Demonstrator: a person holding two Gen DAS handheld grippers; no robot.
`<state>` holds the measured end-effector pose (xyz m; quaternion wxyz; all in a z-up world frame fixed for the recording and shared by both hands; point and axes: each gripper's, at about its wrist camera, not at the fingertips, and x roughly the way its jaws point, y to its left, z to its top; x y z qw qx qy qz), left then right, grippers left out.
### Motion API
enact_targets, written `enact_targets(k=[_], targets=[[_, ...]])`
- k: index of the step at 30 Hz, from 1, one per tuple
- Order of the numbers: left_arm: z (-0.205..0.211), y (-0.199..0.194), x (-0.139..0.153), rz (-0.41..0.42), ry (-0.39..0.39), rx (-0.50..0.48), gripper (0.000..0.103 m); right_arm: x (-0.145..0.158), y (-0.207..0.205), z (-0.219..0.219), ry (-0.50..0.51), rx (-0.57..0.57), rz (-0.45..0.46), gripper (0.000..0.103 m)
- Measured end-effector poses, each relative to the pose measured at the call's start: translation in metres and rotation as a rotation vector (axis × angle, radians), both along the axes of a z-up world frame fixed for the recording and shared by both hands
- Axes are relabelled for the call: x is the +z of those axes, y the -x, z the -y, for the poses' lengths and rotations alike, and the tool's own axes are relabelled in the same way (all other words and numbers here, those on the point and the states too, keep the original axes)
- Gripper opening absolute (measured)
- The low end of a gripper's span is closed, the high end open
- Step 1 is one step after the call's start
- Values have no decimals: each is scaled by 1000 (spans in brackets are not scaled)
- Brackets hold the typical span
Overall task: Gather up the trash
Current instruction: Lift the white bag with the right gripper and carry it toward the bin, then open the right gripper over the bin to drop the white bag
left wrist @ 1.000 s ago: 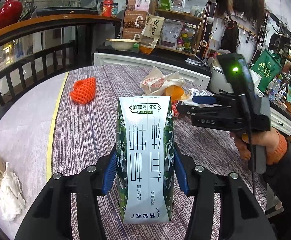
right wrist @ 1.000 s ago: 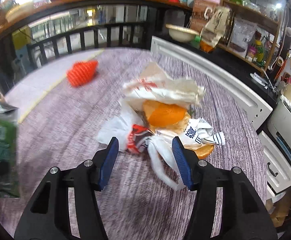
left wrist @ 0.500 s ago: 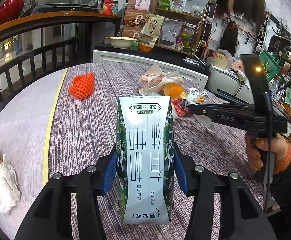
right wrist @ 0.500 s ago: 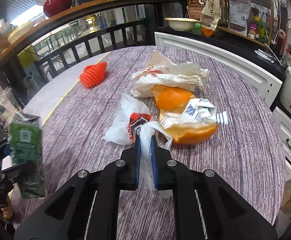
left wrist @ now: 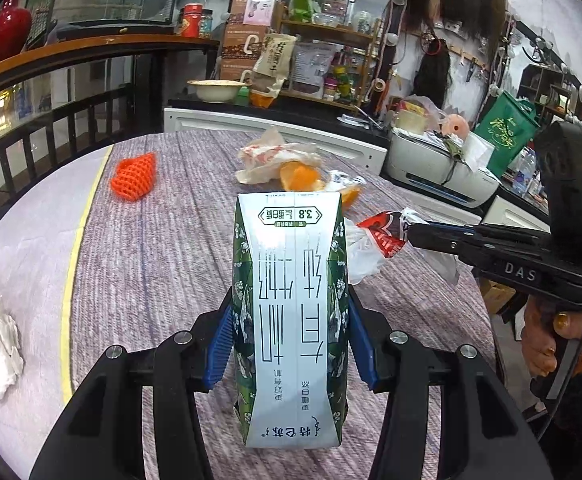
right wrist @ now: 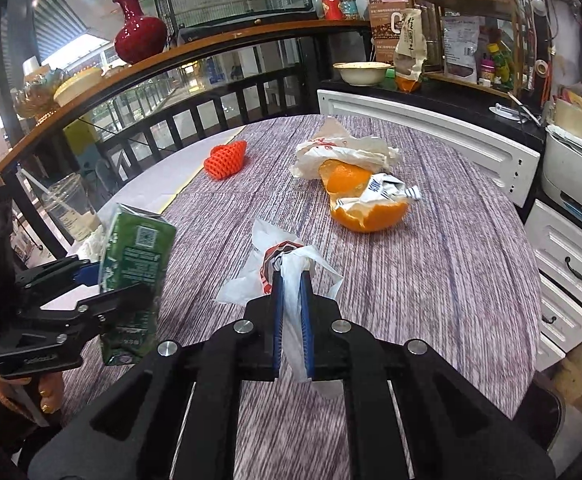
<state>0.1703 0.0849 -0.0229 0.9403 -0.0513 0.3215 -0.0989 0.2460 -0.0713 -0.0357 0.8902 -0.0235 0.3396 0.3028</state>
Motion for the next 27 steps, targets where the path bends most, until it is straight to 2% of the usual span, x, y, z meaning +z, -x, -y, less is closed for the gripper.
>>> enact_targets(k=[4,13,23,27], targets=[[19,7,2,4,5,-28,50,2,24,25,1,-32,27,9],[64,24,8,22,24,-94,50,-7,60,84,-6,-123,17,9],[123,34,11,37,39,-187,50,-17,91,173,-28,-342,38,9],[148,35,9,33,43,-225,50,-32,92,219,-69,-460,-26,9]])
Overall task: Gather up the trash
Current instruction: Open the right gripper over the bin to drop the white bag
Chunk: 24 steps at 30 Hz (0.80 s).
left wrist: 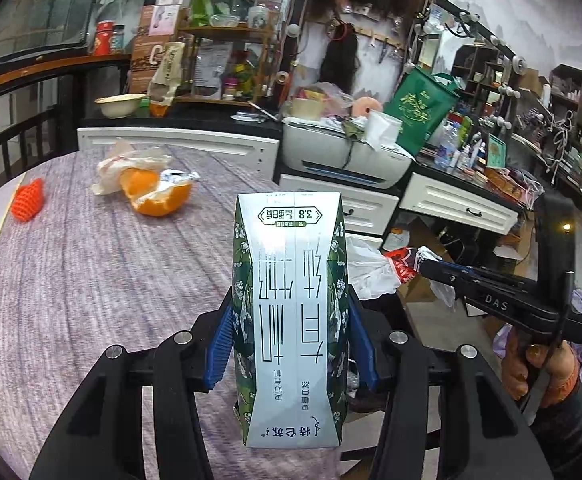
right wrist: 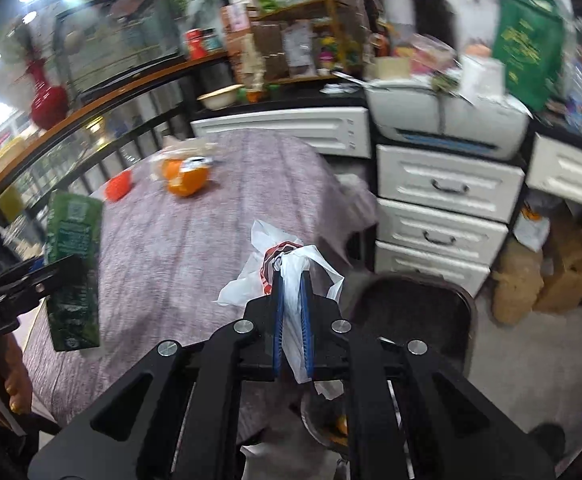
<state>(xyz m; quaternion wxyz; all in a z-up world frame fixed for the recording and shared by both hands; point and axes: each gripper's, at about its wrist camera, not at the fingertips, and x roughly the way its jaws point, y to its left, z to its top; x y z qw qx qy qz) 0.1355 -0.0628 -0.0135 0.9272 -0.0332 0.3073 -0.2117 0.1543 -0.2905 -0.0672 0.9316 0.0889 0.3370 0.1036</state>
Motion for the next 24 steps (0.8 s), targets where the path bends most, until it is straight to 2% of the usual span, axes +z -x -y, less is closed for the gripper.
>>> enact_targets(k=[4,10,16,18,20,21,23,24], targets=[[20,1,-1,-1,1,-30,50,-21,2,32,-22,-60,-64,9],[46,-3,-5,-17,-9,-62,50,-69,-2,68,-34,-155,-167,9],[69,-7,-12,-31,-33,-86,50,-112,-18,75,-10,-189,-241,9],[77,-10,-13,-32,-43,-95,50,-126,-24,79,6,-233,-260,9],[86,-12,-15,-35,-46,-109,50,-139,-30,84,-12,-250,-284,9],[91,-14,-16,-35,-50,-115,50,-143,-32,86,-20,-252,-295,12],[99,-15,-19,-37,-59,-130,50,-154,-33,89,-37,-263,-324,29],[104,-15,-21,-39,-66,-139,50,-155,-31,90,-38,-268,-324,51]])
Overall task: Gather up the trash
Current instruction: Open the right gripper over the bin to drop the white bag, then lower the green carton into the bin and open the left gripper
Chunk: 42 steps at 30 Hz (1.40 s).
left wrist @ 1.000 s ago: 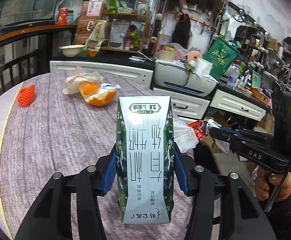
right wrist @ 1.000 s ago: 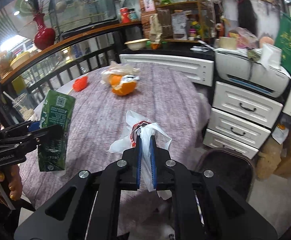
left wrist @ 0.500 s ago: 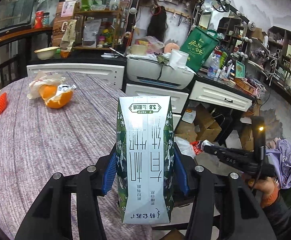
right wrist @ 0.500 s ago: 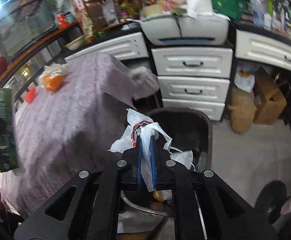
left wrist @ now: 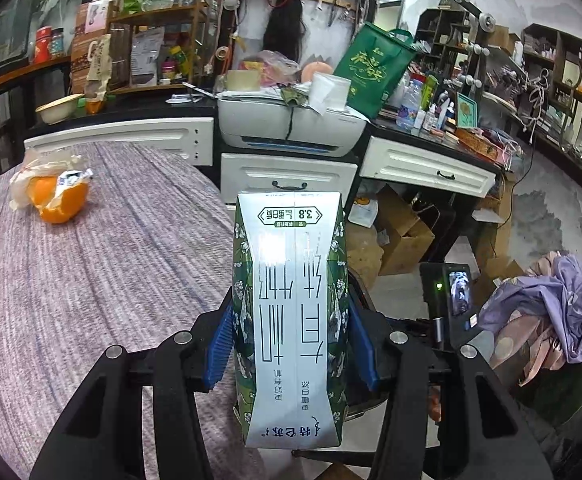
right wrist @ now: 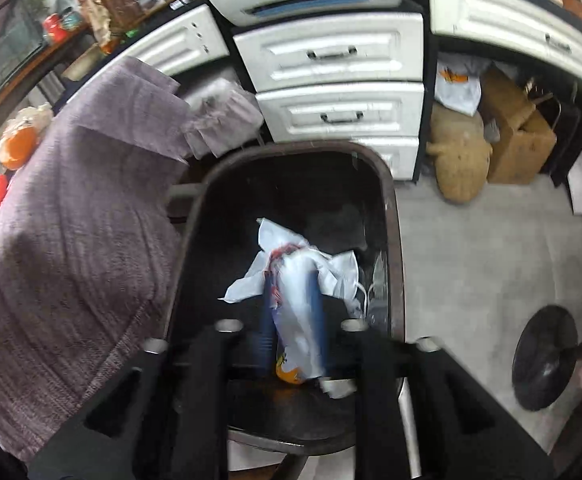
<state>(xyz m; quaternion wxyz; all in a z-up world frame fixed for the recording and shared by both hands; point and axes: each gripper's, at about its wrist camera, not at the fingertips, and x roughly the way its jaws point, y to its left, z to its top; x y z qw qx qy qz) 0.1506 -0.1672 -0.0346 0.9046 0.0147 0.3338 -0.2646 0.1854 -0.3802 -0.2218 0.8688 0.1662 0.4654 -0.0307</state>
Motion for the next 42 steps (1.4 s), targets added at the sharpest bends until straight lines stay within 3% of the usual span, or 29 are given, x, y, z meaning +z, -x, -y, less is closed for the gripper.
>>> enact_targets(k=[1,6,10,15,24,42], targets=[[5,0,-2,-2,-9,-9,50,0,3,1,7,-10,11,68],[21,0,-10,-17,-30,-39,50,12,22,7,39,-47,48,70],[33,-3,-17,-45,-32,-62,50,29,38,14,78,-85,95,79],[49,-7,-26,-76,-45,-86,50,53,57,24,135,-129,162,81],[80,-17,-45,-122,-92,-128,50,80,84,47,138,-208,240,83],[126,-50,-108,-242,-248,-157,50,73,97,66,81,-263,242,85]])
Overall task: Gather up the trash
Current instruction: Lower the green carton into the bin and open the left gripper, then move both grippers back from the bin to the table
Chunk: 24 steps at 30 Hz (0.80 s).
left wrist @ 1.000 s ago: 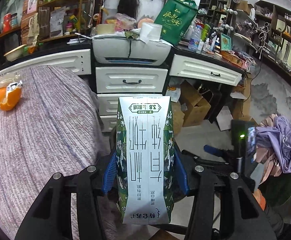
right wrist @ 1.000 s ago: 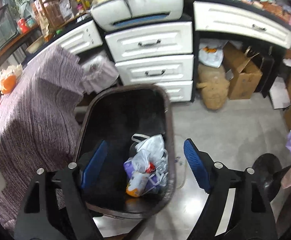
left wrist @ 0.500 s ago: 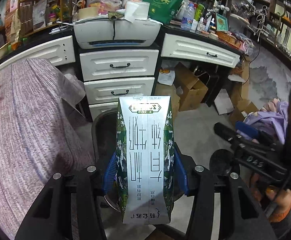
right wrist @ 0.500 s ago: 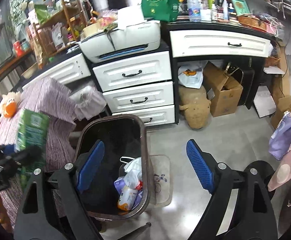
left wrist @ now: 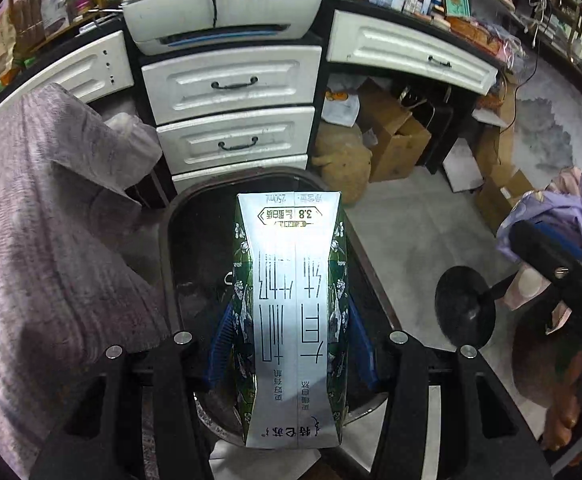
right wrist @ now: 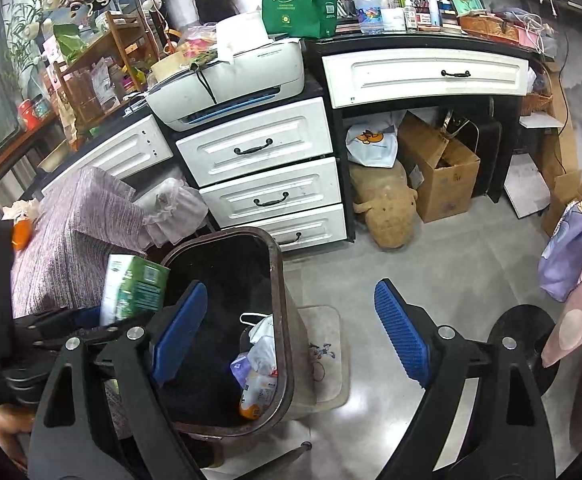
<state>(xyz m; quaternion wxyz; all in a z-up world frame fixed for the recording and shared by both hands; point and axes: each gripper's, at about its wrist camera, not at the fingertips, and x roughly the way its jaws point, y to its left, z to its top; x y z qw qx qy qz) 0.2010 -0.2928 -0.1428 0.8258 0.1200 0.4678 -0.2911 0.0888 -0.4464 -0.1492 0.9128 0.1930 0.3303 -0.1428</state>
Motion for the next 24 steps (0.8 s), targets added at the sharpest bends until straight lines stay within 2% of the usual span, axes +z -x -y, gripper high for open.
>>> enact_targets(k=[6,8,10,12,17,24], targets=[[8,-3,-9,-27,-20,-23,52,0,2,0,-2,-2,2,85],[8,-2,-9,-32,-14,-29,60,0,2,1,-1,-2,-1,85],[7,0,-8,-19,-9,-21,80,-1,2,1,-2,-4,-4,85],[3,3,-5,-16,13,-17,84,-1,3,2,-7,-6,-3,85],[-8,7,3,-36,58,-6,86,-1,3,2,-16,-9,-3,85],[-24,24,27,-9,119,-9,89,-4,0,1,-40,-6,-10,88]])
